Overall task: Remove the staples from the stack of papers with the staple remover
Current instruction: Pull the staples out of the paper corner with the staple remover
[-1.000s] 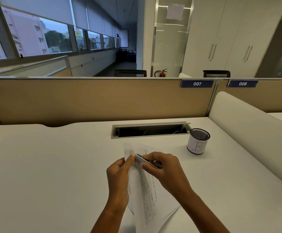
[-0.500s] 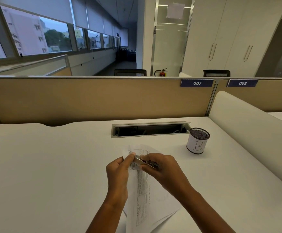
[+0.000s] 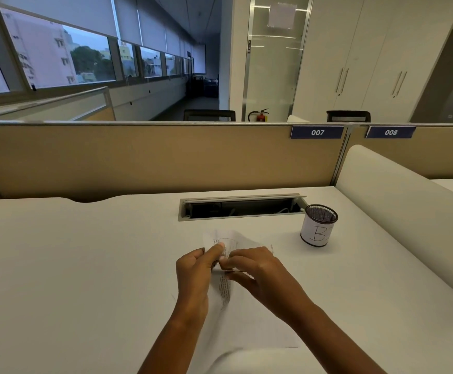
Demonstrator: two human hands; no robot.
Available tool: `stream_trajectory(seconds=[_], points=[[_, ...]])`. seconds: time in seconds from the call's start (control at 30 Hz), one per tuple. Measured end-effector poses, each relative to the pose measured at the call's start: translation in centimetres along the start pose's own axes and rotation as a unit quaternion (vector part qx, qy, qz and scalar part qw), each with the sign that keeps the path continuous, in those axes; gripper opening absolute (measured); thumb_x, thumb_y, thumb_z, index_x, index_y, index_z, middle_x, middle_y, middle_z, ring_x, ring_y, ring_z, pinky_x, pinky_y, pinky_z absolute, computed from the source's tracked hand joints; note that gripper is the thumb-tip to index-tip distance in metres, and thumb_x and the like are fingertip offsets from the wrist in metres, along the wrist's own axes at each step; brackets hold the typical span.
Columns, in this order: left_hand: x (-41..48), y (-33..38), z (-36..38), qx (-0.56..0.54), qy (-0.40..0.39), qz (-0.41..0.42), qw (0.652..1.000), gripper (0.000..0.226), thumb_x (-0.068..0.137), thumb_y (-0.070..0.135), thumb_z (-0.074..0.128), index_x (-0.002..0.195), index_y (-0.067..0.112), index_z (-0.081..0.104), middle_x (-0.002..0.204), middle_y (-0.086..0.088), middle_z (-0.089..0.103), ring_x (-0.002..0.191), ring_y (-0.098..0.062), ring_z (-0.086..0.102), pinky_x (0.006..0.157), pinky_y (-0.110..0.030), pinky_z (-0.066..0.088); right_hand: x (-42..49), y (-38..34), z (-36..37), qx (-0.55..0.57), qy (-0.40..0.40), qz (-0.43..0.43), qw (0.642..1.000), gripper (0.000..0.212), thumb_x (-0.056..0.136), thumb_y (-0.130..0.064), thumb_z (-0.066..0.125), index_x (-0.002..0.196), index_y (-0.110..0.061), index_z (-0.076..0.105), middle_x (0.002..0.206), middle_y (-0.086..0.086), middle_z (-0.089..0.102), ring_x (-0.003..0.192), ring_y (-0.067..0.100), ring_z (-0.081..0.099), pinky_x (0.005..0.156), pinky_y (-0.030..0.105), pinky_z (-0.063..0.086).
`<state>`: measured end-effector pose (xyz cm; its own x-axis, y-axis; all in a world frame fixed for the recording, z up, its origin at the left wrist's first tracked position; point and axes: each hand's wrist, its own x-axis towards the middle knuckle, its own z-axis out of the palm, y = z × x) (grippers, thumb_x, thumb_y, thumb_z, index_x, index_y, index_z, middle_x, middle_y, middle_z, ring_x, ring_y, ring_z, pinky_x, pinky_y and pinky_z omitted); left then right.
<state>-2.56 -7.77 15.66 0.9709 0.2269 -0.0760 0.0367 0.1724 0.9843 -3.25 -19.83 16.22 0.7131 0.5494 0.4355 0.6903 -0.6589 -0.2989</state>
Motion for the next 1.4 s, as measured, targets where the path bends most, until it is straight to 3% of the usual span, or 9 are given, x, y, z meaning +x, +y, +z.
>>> stream_trajectory(seconds=[0.13, 0.23, 0.37, 0.53, 0.83, 1.0, 1.07, 1.23, 1.4], points=[[0.5, 0.1, -0.5, -0.005, -0.021, -0.014, 1.000, 0.017, 0.080, 0.025, 0.060, 0.066, 0.016, 0.061, 0.072, -0.006, 0.065, 0.070, -0.027, 0.059, 0.066, -0.035, 0.050, -0.5, 0.0, 0.4, -0.002, 0.024, 0.014, 1.000, 0.025, 0.075, -0.018, 0.069, 0.099, -0.011, 0.067, 0.092, 0.004, 0.073, 0.081, 0.015, 0.067, 0.074, 0.015, 0.046], [1.0, -0.2, -1.1, -0.045, -0.051, -0.051, 0.996, 0.013, 0.080, 0.025, 0.060, 0.078, 0.013, 0.064, 0.087, -0.011, 0.069, 0.081, -0.033, 0.064, 0.074, -0.044, 0.055, -0.6, 0.3, 0.7, 0.117, 0.077, 0.094, 0.986, 0.026, 0.083, -0.023, 0.062, 0.107, -0.015, 0.064, 0.102, -0.002, 0.069, 0.088, 0.003, 0.061, 0.076, 0.008, 0.047], [1.6, -0.8, -1.6, -0.111, -0.085, -0.111, 0.984, 0.008, 0.079, 0.017, 0.060, 0.077, 0.012, 0.066, 0.070, -0.004, 0.074, 0.064, -0.024, 0.070, 0.053, -0.032, 0.058, -0.8, 0.7, 0.8, 0.204, 0.110, 0.181, 0.956, 0.025, 0.080, -0.022, 0.067, 0.104, -0.017, 0.066, 0.095, -0.014, 0.065, 0.083, -0.011, 0.058, 0.074, 0.001, 0.043], [1.6, -1.2, -1.8, -0.096, -0.099, -0.147, 0.979, 0.010, 0.076, 0.017, 0.065, 0.079, 0.008, 0.066, 0.068, -0.012, 0.073, 0.054, -0.026, 0.068, 0.048, -0.031, 0.057, -1.0, 1.0, 0.3, 0.266, 0.111, 0.237, 0.928, 0.014, 0.080, -0.018, 0.067, 0.093, -0.021, 0.067, 0.086, -0.005, 0.070, 0.081, 0.012, 0.066, 0.073, 0.021, 0.054], [0.9, -1.1, -0.7, -0.044, -0.075, -0.078, 0.993, 0.014, 0.079, 0.030, 0.061, 0.081, 0.017, 0.065, 0.085, -0.014, 0.069, 0.074, -0.033, 0.065, 0.062, -0.036, 0.055, -0.4, 0.6, -0.4, 0.261, 0.091, 0.254, 0.927, 0.021, 0.080, -0.021, 0.066, 0.100, -0.014, 0.068, 0.088, -0.004, 0.070, 0.079, 0.005, 0.065, 0.069, 0.010, 0.050], [0.3, -0.8, -0.4, -0.011, -0.046, -0.008, 0.999, 0.011, 0.081, 0.030, 0.057, 0.073, 0.027, 0.062, 0.075, 0.001, 0.067, 0.067, -0.023, 0.063, 0.048, -0.022, 0.050, -0.1, 0.0, -0.4, 0.236, 0.117, 0.252, 0.931, 0.027, 0.081, -0.023, 0.064, 0.106, -0.013, 0.066, 0.094, -0.002, 0.069, 0.086, 0.010, 0.064, 0.079, 0.016, 0.051], [0.1, -0.7, -0.2, -0.012, -0.037, 0.005, 0.999, 0.011, 0.081, 0.029, 0.057, 0.072, 0.028, 0.062, 0.075, 0.002, 0.067, 0.068, -0.024, 0.063, 0.050, -0.025, 0.050, -0.1, -0.2, -0.4, 0.226, 0.127, 0.251, 0.933, 0.027, 0.081, -0.023, 0.064, 0.106, -0.013, 0.066, 0.094, -0.003, 0.069, 0.085, 0.010, 0.064, 0.079, 0.015, 0.051], [-0.2, -0.8, 0.0, -0.012, -0.015, 0.027, 0.999, 0.010, 0.082, 0.027, 0.056, 0.074, 0.027, 0.062, 0.077, 0.000, 0.066, 0.071, -0.027, 0.062, 0.059, -0.031, 0.052, -0.1, -0.7, -0.3, 0.199, 0.159, 0.242, 0.936, 0.026, 0.081, -0.023, 0.064, 0.106, -0.014, 0.066, 0.088, -0.011, 0.063, 0.075, -0.004, 0.057, 0.067, -0.002, 0.044], [-0.5, -0.6, 0.2, -0.020, 0.010, 0.033, 0.999, 0.008, 0.082, 0.025, 0.056, 0.076, 0.026, 0.061, 0.078, 0.001, 0.065, 0.073, -0.029, 0.061, 0.059, -0.030, 0.052, -0.4, -1.0, 0.0, 0.181, 0.185, 0.240, 0.936, 0.029, 0.081, -0.024, 0.064, 0.108, -0.014, 0.065, 0.103, -0.001, 0.068, 0.086, 0.005, 0.058, 0.071, 0.001, 0.042]])
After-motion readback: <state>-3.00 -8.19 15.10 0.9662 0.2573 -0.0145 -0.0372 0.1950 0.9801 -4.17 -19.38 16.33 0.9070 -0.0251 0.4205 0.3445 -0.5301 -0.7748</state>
